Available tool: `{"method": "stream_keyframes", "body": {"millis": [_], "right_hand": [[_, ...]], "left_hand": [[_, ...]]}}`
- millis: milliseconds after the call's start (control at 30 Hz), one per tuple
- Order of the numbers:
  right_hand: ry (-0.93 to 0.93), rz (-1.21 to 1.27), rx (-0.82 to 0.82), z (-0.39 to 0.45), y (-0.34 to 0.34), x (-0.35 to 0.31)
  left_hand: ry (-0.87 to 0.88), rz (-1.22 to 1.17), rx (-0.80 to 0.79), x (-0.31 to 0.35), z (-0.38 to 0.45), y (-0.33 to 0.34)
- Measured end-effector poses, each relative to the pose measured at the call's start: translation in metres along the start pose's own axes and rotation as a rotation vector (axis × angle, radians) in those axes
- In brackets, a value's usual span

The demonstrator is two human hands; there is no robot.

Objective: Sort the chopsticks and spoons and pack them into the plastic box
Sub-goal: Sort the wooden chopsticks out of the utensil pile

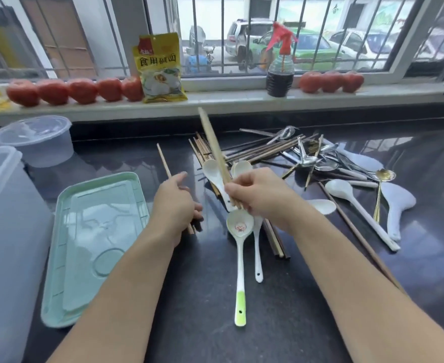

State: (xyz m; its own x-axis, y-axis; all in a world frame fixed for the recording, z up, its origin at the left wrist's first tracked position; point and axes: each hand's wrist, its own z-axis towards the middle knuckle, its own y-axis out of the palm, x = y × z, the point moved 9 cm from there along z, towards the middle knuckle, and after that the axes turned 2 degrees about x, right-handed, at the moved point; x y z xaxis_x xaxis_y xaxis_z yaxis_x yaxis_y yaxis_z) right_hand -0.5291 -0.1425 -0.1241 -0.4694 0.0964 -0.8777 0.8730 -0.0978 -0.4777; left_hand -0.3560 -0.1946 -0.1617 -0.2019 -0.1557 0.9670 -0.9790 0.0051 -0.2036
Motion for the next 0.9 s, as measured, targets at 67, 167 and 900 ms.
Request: {"method": "stream_keyframes", "body": {"millis": [67,167,900], "right_hand": [[-0.018,-0.108,-0.03,-0.003,0.016,0.0],[-0.092,-0.279,-0.079,-0.009,0.043,-0.014],[0.232,-0.81,0.115,-0.004,-0.033,0.029]], "left_hand": [[-0.046,-0.111,0.004,-0.002,-0.006,0.003],[-0.091,-0.268,-0.033,-0.002,-0.011,0.011],[-0.092,-0.215,0.034,0.0,-0.014,-0.003]]}}
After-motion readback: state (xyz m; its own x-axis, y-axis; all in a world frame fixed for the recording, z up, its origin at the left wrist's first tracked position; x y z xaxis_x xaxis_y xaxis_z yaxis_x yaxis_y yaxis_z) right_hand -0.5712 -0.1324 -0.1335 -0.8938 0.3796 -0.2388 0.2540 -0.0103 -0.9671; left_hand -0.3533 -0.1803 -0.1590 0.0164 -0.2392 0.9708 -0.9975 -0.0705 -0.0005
